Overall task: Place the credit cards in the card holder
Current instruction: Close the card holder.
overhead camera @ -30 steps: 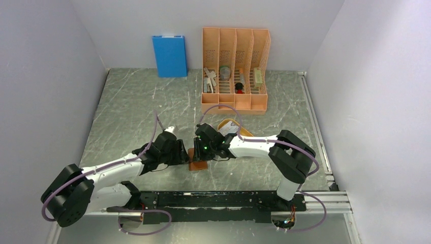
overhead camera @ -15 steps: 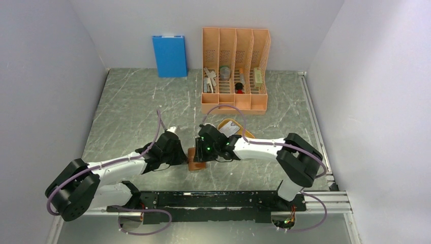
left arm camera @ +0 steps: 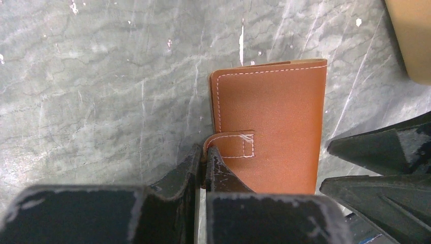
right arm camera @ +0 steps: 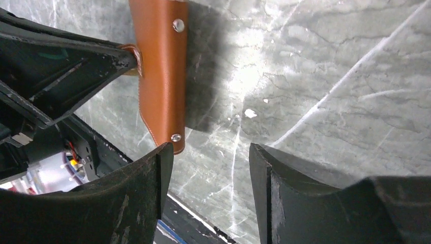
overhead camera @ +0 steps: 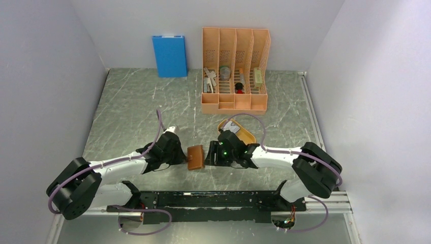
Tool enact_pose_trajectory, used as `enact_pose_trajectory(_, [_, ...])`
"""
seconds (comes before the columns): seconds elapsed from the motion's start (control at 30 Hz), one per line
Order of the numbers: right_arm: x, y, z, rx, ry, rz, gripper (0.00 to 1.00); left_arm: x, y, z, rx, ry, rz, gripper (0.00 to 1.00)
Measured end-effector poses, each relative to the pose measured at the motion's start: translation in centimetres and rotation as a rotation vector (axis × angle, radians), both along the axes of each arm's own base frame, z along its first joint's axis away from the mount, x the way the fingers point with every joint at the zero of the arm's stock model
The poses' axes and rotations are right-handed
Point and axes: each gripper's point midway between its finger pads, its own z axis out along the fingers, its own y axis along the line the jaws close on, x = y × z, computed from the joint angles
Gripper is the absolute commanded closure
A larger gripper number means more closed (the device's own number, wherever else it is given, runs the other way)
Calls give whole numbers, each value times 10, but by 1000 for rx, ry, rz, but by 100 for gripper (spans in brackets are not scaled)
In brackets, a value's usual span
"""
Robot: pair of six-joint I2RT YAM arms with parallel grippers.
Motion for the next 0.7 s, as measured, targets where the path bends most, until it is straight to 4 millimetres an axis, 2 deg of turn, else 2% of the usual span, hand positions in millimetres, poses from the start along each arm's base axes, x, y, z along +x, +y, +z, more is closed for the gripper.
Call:
enact_pose_trajectory(0.13, [-5, 4, -2, 52, 31, 0, 41, 2, 0, 0, -1, -5, 6, 95])
enact_pose_trajectory(0.37, [-3, 28, 7, 177, 46, 17, 41, 4, -1, 0, -5, -12, 13, 95])
enact_pose_trajectory(0.7, [-6, 37, -8, 225, 107, 3, 53, 6, -2, 0, -17, -22, 21, 95])
